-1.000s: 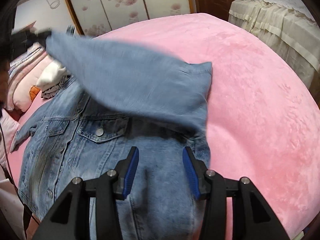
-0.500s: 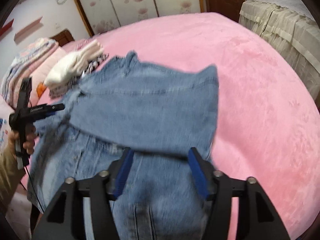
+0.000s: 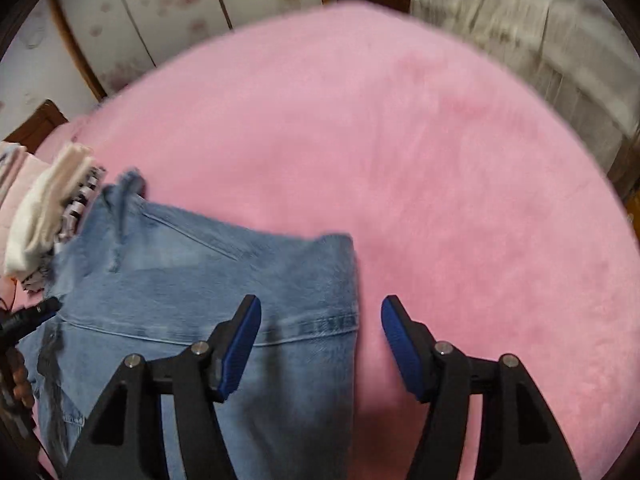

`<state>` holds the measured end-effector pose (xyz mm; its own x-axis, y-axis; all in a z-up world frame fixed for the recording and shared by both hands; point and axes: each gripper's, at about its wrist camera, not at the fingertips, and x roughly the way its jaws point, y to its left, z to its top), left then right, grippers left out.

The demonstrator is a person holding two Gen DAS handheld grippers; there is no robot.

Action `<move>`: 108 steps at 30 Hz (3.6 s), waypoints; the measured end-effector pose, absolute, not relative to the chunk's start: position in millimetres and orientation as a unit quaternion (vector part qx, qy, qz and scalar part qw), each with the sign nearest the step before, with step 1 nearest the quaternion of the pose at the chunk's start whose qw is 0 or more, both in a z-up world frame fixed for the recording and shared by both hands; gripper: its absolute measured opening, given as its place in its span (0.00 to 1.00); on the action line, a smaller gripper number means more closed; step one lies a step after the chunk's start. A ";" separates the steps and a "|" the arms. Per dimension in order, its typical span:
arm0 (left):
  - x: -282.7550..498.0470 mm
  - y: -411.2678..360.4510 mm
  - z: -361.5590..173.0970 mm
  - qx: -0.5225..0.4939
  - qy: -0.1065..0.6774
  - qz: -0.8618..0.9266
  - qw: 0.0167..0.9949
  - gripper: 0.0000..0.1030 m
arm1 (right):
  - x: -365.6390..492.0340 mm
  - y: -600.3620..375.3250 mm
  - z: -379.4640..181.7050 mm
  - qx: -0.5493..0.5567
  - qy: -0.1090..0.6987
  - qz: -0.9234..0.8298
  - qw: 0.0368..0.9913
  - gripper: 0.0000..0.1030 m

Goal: Fold large clothes

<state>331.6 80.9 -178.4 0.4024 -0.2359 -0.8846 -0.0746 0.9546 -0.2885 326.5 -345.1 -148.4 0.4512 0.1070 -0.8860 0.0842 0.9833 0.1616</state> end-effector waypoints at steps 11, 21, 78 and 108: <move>326.8 56.5 -184.1 -0.108 0.524 -0.060 0.843 0.20 | 312.3 -385.0 -174.9 0.114 0.517 -0.053 0.847 0.21; 263.4 44.6 -104.9 -0.100 0.440 -0.036 0.892 0.24 | 246.1 -299.7 -104.1 0.054 0.455 0.031 0.888 0.24; 126.7 14.2 -99.2 -0.067 0.483 0.030 0.872 0.68 | 116.0 -266.8 -112.8 0.082 0.507 -0.003 0.858 0.26; -8.1 348.8 -62.2 -0.340 0.482 0.130 0.797 0.68 | 69.8 -16.9 -49.3 -0.066 0.468 0.184 0.862 0.26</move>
<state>-8.1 348.8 -62.2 0.5022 -0.1200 -0.8564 -0.5355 0.7344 -0.4170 69.8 -16.9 -49.3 0.4934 0.2555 -0.8314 -0.3799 0.9232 0.0583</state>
